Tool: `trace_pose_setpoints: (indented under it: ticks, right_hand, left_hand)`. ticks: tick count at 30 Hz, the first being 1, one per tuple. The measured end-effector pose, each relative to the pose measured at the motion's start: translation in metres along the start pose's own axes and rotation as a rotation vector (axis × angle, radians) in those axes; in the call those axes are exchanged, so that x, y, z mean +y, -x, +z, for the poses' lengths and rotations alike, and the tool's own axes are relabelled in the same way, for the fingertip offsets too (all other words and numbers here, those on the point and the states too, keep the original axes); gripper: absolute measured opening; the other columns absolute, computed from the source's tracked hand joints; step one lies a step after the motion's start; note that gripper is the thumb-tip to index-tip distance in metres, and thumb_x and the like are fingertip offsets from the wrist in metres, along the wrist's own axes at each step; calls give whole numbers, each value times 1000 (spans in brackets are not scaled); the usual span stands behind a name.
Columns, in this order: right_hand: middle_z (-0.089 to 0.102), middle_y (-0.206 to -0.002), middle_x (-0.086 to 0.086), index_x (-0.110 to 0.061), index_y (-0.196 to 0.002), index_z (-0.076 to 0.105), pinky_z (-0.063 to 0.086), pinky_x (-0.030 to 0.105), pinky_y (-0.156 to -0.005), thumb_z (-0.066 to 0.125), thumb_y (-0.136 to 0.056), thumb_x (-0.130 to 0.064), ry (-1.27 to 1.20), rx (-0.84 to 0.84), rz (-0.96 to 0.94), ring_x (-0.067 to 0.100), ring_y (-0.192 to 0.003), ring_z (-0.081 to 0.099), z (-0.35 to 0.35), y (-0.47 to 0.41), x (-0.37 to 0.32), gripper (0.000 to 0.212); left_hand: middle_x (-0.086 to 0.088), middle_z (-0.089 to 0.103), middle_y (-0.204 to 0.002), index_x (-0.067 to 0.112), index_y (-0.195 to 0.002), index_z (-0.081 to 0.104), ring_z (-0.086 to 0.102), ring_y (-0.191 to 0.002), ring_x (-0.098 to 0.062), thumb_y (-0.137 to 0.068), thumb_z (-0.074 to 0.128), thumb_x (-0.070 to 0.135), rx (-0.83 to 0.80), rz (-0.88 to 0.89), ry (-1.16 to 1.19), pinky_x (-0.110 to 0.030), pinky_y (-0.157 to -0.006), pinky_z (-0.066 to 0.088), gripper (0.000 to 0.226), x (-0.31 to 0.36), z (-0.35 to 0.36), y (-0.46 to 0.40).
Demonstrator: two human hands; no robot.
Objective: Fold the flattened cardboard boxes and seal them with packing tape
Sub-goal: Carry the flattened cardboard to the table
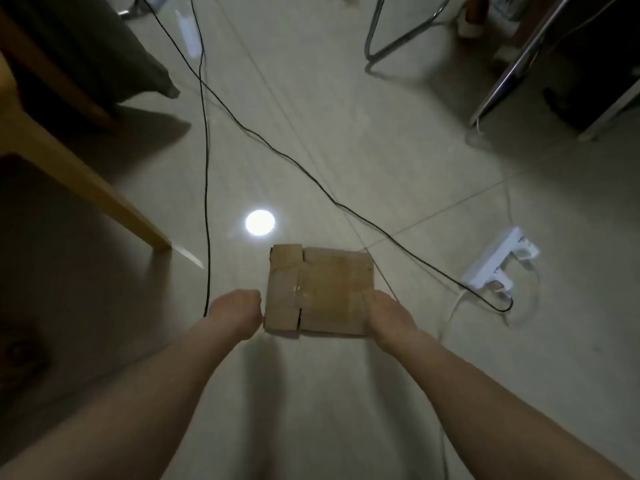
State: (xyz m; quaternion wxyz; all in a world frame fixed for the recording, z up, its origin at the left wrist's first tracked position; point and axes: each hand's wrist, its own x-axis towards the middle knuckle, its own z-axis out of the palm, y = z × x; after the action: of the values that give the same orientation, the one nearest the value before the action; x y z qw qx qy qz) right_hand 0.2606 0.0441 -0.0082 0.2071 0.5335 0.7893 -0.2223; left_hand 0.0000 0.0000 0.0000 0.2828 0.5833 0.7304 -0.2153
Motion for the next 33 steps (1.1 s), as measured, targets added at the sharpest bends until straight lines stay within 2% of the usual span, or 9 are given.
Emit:
trace_pose_setpoints:
  ticks: [3, 7, 14, 18, 22, 24, 27, 30, 33]
  right_hand:
    - [31, -145, 13, -6, -143, 27, 35, 35, -105, 45, -89, -3, -7, -36, -38, 30, -132, 35, 35, -16, 2, 57]
    - [-15, -159, 12, -24, -153, -2, 14, 44, -118, 35, -100, -16, 47, -220, 57, 39, -146, -8, 70, -33, 5, 65]
    - [-23, -158, 3, -32, -151, -11, 17, 51, -116, 35, -102, -31, 2, -361, 100, 36, -146, -12, 85, -37, 5, 67]
    - [-15, -160, 3, -29, -151, -14, 21, 49, -115, 48, -98, -35, 9, -301, 108, 34, -147, -6, 81, -35, 7, 83]
    - [-5, -159, 5, -23, -151, -14, 24, 49, -114, 62, -89, -42, 57, -221, 100, 34, -146, 1, 62, -32, 8, 100]
    - [-4, -159, 6, -20, -152, -11, 24, 49, -115, 66, -86, -40, 53, -142, 87, 33, -146, 1, 44, -28, 6, 103]
    - [4, -160, 6, -19, -152, -1, 19, 46, -117, 64, -88, -30, 30, 61, 42, 29, -146, 7, -6, -10, -1, 92]
    - [22, -156, 6, -16, -150, 18, 19, 39, -116, 47, -95, -9, 34, 225, -65, 26, -144, 19, -83, 23, -16, 63]
    - [45, -140, 8, -14, -140, 38, 33, 34, -97, 40, -92, -2, 14, 299, -155, 28, -126, 42, -167, 65, -34, 49]
  left_hand:
    - [-11, 57, -123, 11, -119, 51, 56, -106, -27, -101, 36, 23, -65, -50, 115, -31, -75, 39, 26, -4, 32, -24]
    - [-15, 53, -132, 7, -131, 43, 54, -116, -30, -100, 42, 44, -91, -124, 363, -32, -79, 40, 48, -1, 66, -49]
    - [-20, 59, -123, -2, -126, 53, 58, -107, -36, -85, 64, 53, -40, -349, 1032, -40, -89, 51, 69, 14, 81, -69]
    - [-13, 61, -117, 3, -126, 58, 58, -96, -28, -87, 70, 35, -95, -361, 1382, -37, -84, 52, 52, 25, 72, -64]
    - [-15, 61, -112, -1, -129, 54, 59, -98, -31, -92, 64, 21, -96, -310, 1487, -46, -90, 53, 44, 35, 39, -55]
    - [-16, 60, -112, -2, -131, 50, 60, -99, -31, -94, 61, 16, -119, -281, 1556, -44, -81, 54, 43, 36, 11, -46]
    - [-18, 60, -100, -3, -122, 50, 61, -84, -27, -94, 60, 11, -167, -319, 1632, -36, -60, 56, 33, 28, -48, -14]
    - [-19, 58, -89, -4, -112, 50, 59, -75, -27, -93, 60, 5, -211, -384, 1690, -31, -41, 55, 23, 12, -118, 36]
    - [-20, 56, -90, -7, -101, 52, 59, -75, -28, -92, 59, 1, -192, -380, 1635, -34, -41, 56, 14, 1, -193, 94]
